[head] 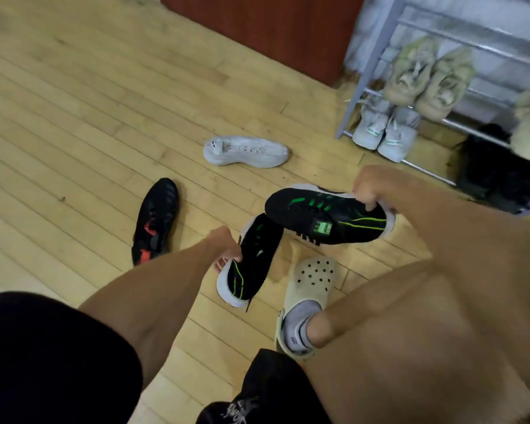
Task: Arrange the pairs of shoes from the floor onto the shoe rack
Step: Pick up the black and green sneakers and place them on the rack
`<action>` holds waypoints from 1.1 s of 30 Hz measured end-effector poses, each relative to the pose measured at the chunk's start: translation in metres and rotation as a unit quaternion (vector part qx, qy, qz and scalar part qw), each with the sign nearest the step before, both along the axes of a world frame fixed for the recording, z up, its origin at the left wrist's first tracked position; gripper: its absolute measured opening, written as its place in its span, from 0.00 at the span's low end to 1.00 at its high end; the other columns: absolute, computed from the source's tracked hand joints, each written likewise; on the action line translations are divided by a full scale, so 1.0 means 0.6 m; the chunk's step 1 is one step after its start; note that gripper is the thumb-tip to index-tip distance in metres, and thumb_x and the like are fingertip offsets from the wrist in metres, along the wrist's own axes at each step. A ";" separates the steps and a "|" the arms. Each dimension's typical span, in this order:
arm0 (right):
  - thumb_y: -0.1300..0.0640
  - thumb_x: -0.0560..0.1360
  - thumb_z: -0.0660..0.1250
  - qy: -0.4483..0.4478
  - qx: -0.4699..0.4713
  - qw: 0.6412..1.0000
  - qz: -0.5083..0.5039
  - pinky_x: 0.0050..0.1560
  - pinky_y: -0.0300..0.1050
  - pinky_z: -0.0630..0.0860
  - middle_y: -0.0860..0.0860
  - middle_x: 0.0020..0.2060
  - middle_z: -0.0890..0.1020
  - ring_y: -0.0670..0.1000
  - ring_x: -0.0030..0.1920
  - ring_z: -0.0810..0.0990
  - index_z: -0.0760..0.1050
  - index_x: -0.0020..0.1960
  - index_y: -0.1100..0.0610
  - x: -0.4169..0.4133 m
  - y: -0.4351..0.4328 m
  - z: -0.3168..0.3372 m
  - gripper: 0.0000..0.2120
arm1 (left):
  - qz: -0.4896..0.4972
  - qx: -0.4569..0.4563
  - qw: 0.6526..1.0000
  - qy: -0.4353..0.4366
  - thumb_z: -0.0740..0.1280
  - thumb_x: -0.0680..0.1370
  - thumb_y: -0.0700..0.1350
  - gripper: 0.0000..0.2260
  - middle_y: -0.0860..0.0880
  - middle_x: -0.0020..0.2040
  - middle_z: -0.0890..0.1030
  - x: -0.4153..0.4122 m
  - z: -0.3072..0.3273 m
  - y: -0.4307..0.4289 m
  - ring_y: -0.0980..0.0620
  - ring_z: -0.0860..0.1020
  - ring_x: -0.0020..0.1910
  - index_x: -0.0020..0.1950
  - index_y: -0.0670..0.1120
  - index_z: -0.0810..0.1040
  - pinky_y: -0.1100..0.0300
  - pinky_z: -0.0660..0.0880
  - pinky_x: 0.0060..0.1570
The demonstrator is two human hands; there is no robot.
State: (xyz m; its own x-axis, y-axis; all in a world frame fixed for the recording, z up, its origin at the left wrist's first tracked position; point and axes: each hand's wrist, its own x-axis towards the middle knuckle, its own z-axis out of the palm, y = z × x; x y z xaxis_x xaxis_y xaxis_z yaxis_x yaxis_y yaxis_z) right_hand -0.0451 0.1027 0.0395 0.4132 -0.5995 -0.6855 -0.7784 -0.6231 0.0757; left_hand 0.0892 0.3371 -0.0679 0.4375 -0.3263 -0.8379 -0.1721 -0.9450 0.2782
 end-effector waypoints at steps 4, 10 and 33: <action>0.58 0.77 0.67 -0.038 -0.046 0.995 -0.078 0.41 0.43 0.73 0.55 0.53 0.78 0.55 0.47 0.75 0.74 0.65 0.61 -0.059 -0.039 0.090 0.17 | 0.060 -0.070 0.995 -0.031 0.69 0.71 0.34 0.13 0.36 0.42 0.82 0.023 0.076 -0.026 0.41 0.82 0.37 0.54 0.29 0.76 0.49 0.81 0.34; 0.53 0.80 0.60 -0.203 -0.053 0.962 -0.175 0.50 0.43 0.72 0.57 0.55 0.81 0.55 0.60 0.78 0.75 0.61 0.61 -0.178 -0.090 0.165 0.15 | 0.092 -0.200 0.974 -0.054 0.67 0.72 0.31 0.08 0.37 0.43 0.81 0.017 0.200 -0.138 0.41 0.80 0.38 0.51 0.31 0.77 0.49 0.78 0.39; 0.68 0.72 0.71 -0.596 0.070 0.566 -0.566 0.32 0.56 0.81 0.63 0.49 0.80 0.60 0.37 0.81 0.75 0.53 0.68 -0.224 -0.457 0.170 0.11 | 0.017 -0.417 0.908 -0.032 0.69 0.74 0.32 0.03 0.36 0.45 0.81 -0.016 0.366 -0.741 0.40 0.81 0.37 0.47 0.35 0.78 0.51 0.78 0.33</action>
